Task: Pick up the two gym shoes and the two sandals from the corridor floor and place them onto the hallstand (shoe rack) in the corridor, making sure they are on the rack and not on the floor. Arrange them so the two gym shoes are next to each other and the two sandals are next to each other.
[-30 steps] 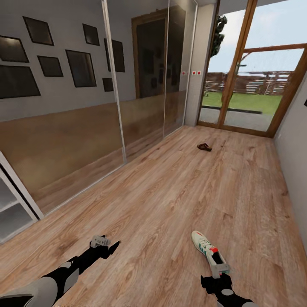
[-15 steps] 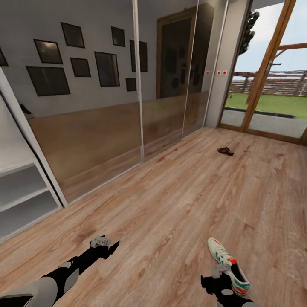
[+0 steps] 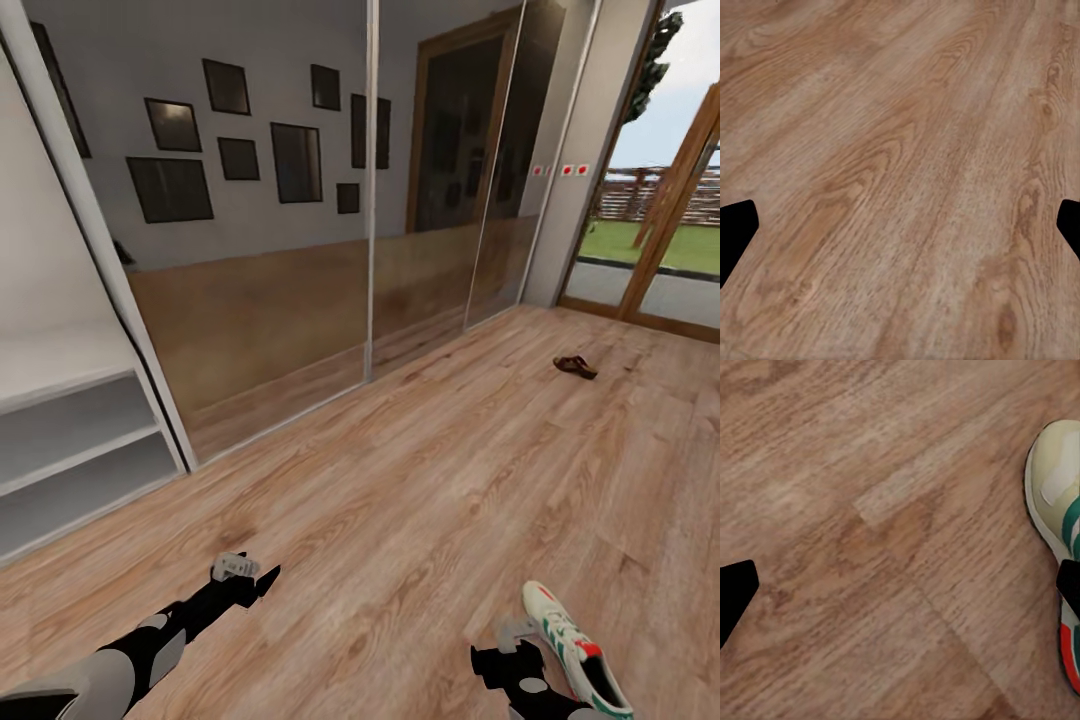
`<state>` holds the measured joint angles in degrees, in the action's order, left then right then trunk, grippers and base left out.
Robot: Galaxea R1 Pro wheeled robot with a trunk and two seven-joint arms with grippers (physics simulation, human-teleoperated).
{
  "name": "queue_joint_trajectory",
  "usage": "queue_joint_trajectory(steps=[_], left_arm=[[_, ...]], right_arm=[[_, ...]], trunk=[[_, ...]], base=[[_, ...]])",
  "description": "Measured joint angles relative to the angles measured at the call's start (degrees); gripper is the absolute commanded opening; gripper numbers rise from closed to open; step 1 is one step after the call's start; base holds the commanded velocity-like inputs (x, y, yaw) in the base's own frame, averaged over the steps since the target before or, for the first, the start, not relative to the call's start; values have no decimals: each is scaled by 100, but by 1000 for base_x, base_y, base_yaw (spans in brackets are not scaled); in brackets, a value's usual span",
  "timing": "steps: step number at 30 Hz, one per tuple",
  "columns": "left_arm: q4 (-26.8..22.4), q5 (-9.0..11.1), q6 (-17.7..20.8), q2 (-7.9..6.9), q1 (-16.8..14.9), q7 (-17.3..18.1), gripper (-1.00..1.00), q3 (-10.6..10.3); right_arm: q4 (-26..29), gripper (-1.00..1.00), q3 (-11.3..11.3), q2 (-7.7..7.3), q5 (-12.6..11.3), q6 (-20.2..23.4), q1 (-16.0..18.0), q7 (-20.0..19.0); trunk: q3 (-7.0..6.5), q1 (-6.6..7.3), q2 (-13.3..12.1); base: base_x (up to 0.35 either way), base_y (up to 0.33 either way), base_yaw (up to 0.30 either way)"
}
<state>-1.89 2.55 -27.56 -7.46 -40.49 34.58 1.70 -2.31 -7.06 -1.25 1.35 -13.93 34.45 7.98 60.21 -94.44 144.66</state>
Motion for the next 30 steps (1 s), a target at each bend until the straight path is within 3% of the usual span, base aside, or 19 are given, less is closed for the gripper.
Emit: queue_joint_trajectory(steps=[12, 24, 30], left_arm=[[-2, 0, 1, 0, 0, 0, 100, 0], [0, 0, -5, 0, 1, 0, 100, 0], [-1, 0, -2, 0, 1, 0, 100, 0]], right_arm=[[0, 100, 0, 0, 2, 0, 0, -1], [0, 100, 0, 0, 0, 0, 0, 0], [0, 100, 0, 0, 0, 0, 0, 0]], trunk=[[0, 0, 0], [0, -3, 0], [0, -5, 0]], base=[[305, 0, 16], [41, 0, 106], [-131, 0, 13]])
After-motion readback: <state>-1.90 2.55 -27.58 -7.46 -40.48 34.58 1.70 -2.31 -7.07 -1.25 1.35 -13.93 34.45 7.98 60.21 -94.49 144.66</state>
